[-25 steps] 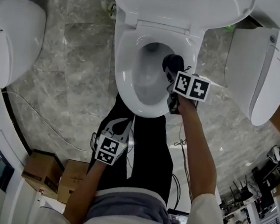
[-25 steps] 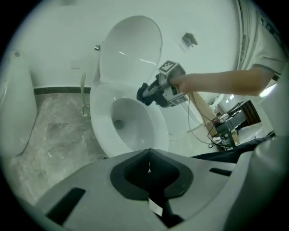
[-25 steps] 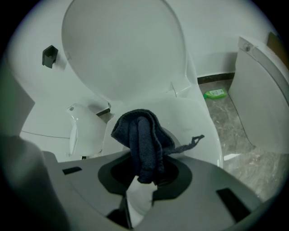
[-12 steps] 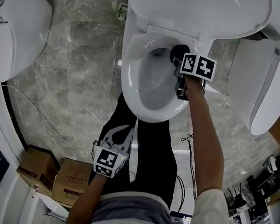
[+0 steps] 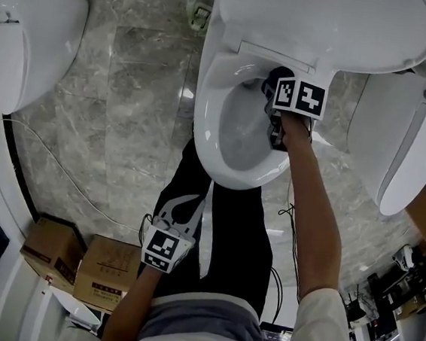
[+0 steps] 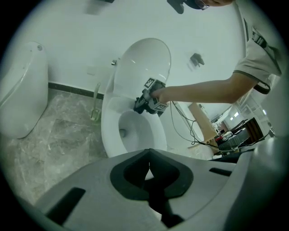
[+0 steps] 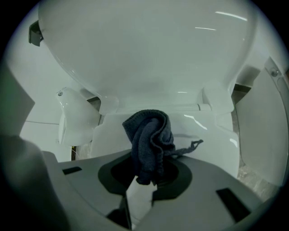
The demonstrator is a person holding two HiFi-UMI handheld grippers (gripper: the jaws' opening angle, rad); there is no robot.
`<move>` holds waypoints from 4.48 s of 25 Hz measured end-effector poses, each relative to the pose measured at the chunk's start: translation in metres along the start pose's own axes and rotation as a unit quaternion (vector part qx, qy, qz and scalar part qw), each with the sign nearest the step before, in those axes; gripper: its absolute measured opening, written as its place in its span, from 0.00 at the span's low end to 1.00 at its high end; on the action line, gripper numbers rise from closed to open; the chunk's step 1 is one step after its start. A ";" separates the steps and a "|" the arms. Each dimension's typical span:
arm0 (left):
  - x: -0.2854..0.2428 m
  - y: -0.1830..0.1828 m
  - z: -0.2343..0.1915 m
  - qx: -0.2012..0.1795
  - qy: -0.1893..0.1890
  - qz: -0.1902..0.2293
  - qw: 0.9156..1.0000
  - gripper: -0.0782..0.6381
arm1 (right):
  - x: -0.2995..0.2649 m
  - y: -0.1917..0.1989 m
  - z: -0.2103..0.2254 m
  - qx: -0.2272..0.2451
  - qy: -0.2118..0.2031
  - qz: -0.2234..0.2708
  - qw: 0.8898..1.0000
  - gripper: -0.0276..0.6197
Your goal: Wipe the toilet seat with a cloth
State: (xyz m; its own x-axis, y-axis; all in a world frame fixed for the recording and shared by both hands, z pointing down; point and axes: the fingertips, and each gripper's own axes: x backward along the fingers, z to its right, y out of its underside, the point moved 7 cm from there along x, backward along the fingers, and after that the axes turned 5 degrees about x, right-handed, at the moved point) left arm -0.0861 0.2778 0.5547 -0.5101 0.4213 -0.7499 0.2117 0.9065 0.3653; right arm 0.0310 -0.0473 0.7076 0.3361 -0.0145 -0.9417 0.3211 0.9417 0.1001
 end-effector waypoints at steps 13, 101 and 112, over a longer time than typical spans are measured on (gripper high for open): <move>0.014 -0.011 -0.021 0.017 -0.003 0.015 1.000 0.12 | -0.016 -0.003 -0.055 0.114 0.048 -0.011 0.992 0.16; -0.004 -0.068 -0.038 -0.034 -0.069 -0.014 0.997 0.12 | 0.030 0.313 -0.069 0.440 -0.005 -0.063 0.896 0.16; -0.019 -0.070 -0.027 -0.016 -0.074 -0.009 0.997 0.12 | 0.037 0.301 -0.033 0.450 -0.011 -0.080 0.889 0.16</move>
State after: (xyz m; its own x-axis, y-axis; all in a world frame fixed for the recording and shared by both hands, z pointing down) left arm -0.1135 0.2060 0.5583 -0.3844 0.4067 -0.8288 0.1757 0.9136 0.3668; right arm 0.1112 0.2470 0.6923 0.2367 -0.1406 -0.9614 0.9416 0.2771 0.1913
